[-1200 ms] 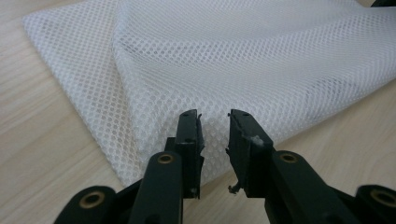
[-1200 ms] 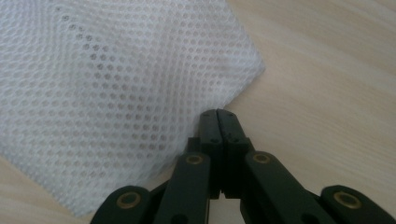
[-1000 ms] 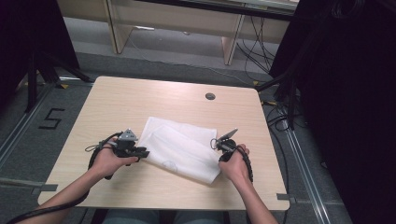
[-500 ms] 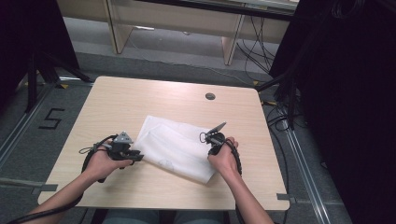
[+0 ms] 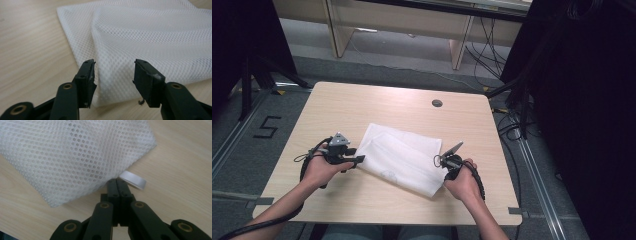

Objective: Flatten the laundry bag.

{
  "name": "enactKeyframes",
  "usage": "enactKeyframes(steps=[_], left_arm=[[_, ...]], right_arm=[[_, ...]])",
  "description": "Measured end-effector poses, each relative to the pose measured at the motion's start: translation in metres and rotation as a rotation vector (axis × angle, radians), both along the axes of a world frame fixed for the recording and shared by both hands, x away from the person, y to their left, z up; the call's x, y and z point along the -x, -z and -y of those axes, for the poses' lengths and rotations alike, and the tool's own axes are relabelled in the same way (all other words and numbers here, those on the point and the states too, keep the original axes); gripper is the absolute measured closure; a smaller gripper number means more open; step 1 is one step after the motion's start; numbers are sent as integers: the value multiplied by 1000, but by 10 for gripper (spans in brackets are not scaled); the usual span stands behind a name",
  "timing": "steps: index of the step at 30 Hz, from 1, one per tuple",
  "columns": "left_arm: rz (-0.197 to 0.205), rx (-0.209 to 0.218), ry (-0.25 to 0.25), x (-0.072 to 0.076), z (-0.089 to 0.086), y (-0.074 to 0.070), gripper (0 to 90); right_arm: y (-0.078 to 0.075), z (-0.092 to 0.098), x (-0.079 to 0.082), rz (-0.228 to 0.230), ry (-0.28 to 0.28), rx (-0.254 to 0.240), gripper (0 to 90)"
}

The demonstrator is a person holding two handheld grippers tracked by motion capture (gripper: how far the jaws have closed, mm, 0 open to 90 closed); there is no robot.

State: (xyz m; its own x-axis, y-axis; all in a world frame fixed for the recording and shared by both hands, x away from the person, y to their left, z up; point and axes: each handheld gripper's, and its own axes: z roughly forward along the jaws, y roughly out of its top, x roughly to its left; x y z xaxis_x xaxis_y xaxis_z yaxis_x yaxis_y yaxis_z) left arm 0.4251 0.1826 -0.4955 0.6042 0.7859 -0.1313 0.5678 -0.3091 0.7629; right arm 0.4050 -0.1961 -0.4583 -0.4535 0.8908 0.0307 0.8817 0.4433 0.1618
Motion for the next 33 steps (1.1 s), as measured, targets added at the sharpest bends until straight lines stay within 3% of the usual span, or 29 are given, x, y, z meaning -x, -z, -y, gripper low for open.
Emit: enactKeyframes(steps=[1, 4, 10, 15, 16, 18, 21, 22, 24, 25, 26, 27, 28, 29, 30, 31, 32, 33], left_arm=[[-24, 11, -4, -1, -1, 4, 484], [-47, 4, 12, -2, -4, 4, 496], [-75, 1, -17, 1, -8, 3, 518], [-95, -40, -16, 7, -10, 1, 540], [-96, -69, -17, 10, -9, 1, 546], [-102, -77, -11, 11, -10, 1, 551], [-116, -76, -11, 12, -11, 1, 553], [-105, -85, -15, 13, -11, 0, 558], [-95, -88, -13, 14, -12, -2, 557], [-81, -86, -19, 14, -11, -4, 557], [-58, -71, -24, 14, -11, -6, 557], [-30, -97, -3, 14, -12, -11, 552], [35, -26, -36, 15, -7, -14, 538], [35, -26, -36, 15, -7, -14, 538], [64, -15, -22, 15, -5, -15, 538], [74, -16, -8, 15, -4, -16, 540], [70, -13, 5, 15, -2, -15, 560], [54, -28, 29, 15, -1, -13, 560]], right_arm=[[3, -4, -2, -3, -14, 16, 900], [4, -10, -6, 1, -8, 20, 900], [9, -22, -25, 13, 6, 15, 900], [13, -37, -38, 31, 2, 0, 900], [14, -44, -43, 46, -3, 0, 900], [13, -46, -45, 34, -12, 0, 900], [9, -51, -48, 51, -11, -28, 900], [5, -51, -46, 82, -19, -32, 900], [1, -51, -44, 82, -16, -28, 900], [-3, -50, -40, 66, -34, -72, 900], [-3, -50, -40, 66, -34, -72, 900], [-4, -51, -37, 61, -29, -95, 900], [-2, -52, -34, 61, -60, -110, 900], [-2, -52, -34, 61, -60, -110, 900], [-1, -55, -32, 63, -63, -87, 900], [2, -58, -31, 65, -43, -93, 900], [6, -61, -31, 47, -82, -85, 900], [6, -61, -31, 47, -82, -85, 900]])
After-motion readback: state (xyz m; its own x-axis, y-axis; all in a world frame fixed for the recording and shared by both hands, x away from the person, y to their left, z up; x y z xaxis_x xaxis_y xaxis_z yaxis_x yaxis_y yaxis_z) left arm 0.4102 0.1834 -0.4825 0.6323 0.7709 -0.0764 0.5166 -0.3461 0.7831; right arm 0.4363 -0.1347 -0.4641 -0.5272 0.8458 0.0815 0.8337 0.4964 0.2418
